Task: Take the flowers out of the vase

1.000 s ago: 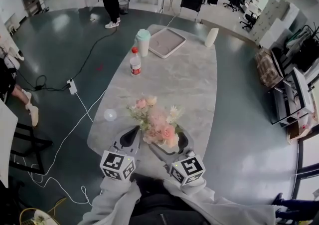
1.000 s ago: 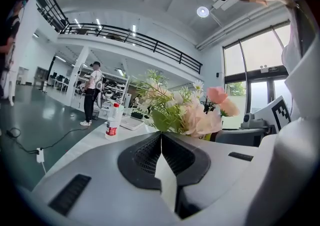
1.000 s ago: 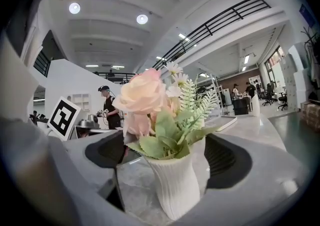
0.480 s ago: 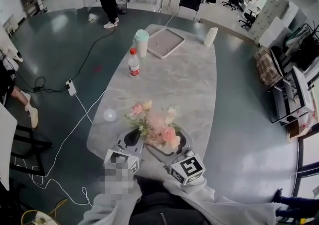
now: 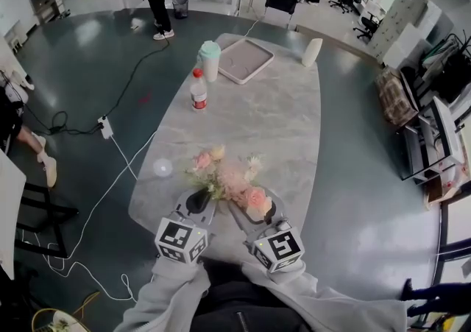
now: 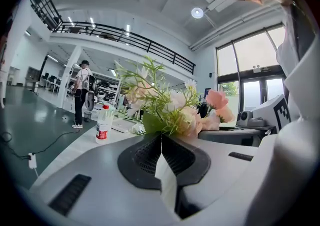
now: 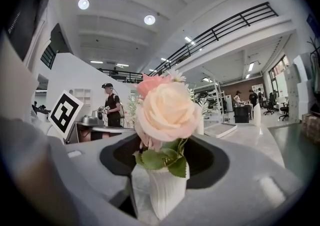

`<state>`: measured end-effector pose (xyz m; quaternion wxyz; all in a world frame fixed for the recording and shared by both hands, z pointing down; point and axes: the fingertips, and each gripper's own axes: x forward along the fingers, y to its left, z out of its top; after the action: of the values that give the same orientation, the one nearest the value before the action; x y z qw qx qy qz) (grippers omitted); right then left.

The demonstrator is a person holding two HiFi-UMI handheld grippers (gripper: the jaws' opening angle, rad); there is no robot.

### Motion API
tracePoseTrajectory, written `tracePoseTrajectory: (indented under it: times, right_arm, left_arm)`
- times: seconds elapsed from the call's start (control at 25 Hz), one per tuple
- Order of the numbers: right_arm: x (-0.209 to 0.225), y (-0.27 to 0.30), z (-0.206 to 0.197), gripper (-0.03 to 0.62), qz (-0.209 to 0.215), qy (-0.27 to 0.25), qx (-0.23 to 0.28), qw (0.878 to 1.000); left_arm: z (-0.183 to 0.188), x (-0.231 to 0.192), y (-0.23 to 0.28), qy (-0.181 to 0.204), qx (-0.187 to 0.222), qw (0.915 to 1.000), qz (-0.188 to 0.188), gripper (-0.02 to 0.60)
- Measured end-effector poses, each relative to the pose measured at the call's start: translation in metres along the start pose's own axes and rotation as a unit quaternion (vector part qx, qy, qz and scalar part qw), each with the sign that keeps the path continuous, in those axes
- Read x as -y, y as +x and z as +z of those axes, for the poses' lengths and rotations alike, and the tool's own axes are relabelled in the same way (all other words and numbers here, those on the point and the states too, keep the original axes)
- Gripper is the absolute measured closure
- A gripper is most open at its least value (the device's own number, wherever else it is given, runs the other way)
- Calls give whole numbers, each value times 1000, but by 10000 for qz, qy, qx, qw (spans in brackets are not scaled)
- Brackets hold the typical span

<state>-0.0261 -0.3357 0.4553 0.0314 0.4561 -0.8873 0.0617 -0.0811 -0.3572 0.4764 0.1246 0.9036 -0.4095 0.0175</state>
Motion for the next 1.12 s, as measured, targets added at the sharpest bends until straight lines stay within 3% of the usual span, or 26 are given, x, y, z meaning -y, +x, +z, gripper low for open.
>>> tracePoseTrajectory:
  times: [0.36, 1.12]
  right_arm:
    - [1, -4, 3, 451, -134, -12, 35, 9999]
    - [-2, -11, 38, 508, -182, 63, 548, 9983]
  left_arm:
    - [3, 2, -4, 20, 25, 10000, -2, 578]
    - [33, 4, -25, 166, 309, 9994, -6, 578]
